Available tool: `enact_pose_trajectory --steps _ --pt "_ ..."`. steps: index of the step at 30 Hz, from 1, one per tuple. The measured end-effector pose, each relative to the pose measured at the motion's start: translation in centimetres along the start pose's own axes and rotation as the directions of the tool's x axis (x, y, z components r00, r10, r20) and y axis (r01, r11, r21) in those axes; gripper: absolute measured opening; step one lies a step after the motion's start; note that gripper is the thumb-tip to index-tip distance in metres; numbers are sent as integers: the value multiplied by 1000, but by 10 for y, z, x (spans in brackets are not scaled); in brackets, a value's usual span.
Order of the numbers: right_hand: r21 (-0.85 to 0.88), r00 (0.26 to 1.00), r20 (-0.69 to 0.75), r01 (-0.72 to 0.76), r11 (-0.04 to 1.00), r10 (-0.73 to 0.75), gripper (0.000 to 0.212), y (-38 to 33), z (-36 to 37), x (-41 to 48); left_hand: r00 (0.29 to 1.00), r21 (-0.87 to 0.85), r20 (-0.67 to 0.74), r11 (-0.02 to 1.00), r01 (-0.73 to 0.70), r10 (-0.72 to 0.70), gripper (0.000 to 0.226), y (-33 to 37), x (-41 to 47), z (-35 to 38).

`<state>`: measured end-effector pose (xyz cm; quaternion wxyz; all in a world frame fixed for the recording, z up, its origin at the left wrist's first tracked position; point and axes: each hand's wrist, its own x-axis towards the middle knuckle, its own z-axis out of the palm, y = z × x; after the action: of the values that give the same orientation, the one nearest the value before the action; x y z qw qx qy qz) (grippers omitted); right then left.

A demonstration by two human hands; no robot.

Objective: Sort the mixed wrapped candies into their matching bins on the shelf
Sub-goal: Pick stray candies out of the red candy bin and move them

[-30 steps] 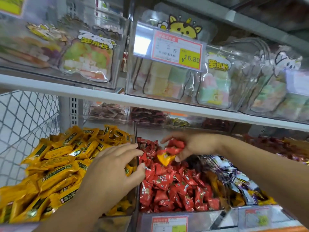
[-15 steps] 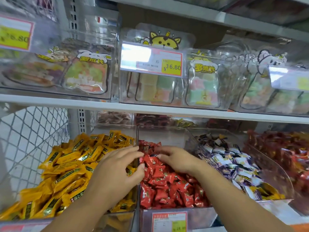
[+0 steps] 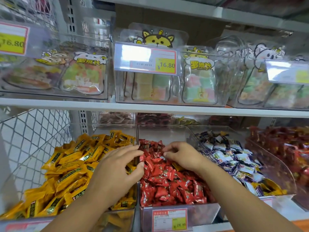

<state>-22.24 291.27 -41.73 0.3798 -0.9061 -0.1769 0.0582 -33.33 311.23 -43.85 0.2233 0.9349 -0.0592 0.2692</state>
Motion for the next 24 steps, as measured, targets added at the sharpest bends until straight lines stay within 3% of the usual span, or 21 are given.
enact_pose_trajectory --steps 3,6,9,12,17,22,24 --pt "-107 996 84 32 994 -23 28 4 8 -1 1000 -9 -6 1000 -5 5 67 1 0 0" --pt "-84 999 -37 24 996 -28 18 1 9 0 1000 -8 -2 1000 -4 4 68 1 0 0" --pt "-6 993 -103 50 999 -50 26 -8 -7 -3 1000 3 -2 1000 -2 2 67 0 -1 1" --pt "-83 972 -215 77 994 -94 34 -13 -41 -11 1000 -2 3 1000 1 -1 67 -1 -1 1" --pt "-109 899 -427 51 993 -93 30 9 -96 -23 1000 -2 13 1000 -5 5 67 -1 0 1" --pt "-358 873 -472 -59 932 -126 38 25 -105 -27 999 5 38 1000 -3 3 68 -2 0 3" --pt "-372 932 -323 33 928 -163 31 8 -96 -29 999 2 42 1000 -1 1 69 -3 1 3"
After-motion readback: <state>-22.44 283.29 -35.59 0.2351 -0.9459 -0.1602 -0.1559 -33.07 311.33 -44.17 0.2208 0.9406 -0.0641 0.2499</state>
